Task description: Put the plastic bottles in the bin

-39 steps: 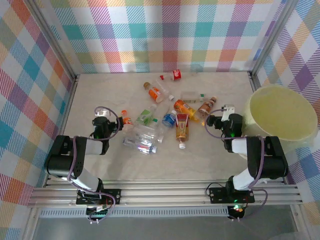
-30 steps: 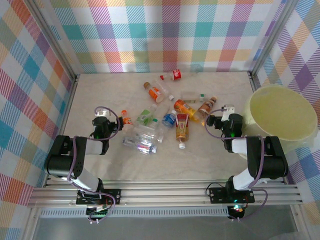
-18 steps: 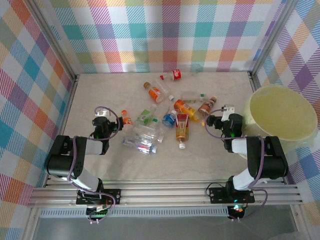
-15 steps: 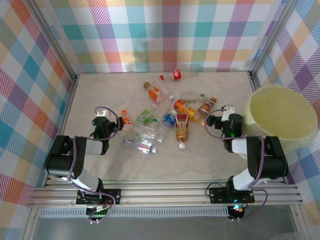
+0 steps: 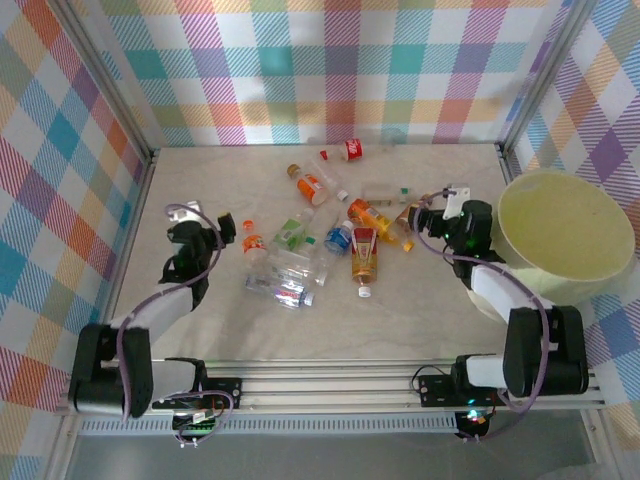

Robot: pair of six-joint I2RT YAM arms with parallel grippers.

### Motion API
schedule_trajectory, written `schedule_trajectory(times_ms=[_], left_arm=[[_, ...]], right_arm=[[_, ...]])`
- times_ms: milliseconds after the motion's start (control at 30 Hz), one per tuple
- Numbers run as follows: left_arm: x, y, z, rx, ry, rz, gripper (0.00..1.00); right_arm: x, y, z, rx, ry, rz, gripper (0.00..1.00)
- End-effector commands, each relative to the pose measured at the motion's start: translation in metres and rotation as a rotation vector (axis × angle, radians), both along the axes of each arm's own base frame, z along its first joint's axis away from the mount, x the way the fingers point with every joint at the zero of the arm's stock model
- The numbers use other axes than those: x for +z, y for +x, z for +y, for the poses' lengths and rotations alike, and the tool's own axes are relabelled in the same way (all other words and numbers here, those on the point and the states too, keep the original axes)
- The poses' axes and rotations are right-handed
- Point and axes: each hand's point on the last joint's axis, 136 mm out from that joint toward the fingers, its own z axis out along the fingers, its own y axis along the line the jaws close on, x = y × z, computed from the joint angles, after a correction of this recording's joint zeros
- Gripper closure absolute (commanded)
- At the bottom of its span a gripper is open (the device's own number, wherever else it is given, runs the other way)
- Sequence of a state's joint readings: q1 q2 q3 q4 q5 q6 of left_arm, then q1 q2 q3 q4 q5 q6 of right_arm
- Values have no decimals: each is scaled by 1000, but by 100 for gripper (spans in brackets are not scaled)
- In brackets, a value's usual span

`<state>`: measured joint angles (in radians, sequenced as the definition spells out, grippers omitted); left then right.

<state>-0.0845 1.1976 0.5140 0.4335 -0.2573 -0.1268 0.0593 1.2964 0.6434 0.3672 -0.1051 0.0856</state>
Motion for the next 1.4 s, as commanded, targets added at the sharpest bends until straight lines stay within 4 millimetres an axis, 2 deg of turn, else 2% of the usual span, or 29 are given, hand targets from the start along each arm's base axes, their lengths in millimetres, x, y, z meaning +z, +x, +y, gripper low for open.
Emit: schedule_trajectory(times_ms=[0,100,267,367,467,533,633,733,967,1200,1367], left_arm=[[6,-23,16,188,-187,68,0],[1,-48,16,286,-380,122,0],[-14,-75,-25,181,-619,282,0],[-21,-88,-45,133,-690,359,0],[-29,-100,-60,92,-718,427,0],[-35,-108,-66,88,-730,459,0],[-42,-115,-71,91,-749,477,0],[-46,-120,-71,94,-765,473,0],[-54,-125,-76,66,-753,504,0],[-51,-116,-88,20,-759,532,0],[-42,-111,-98,-9,-744,526,0]], right_arm=[[-14,-17,30,121,139,157,0],[-16,-17,55,259,155,234,0],[-29,-8,102,458,99,347,0],[-45,-1,123,471,15,441,0],[-58,-1,123,256,-80,620,0],[-65,-16,129,157,-52,720,0],[-83,-29,140,66,-11,759,0],[-102,-34,139,-1,-73,791,0],[-125,-49,142,-74,-65,826,1],[-140,-46,149,-24,-82,815,15],[-139,-40,157,24,-79,779,21]])
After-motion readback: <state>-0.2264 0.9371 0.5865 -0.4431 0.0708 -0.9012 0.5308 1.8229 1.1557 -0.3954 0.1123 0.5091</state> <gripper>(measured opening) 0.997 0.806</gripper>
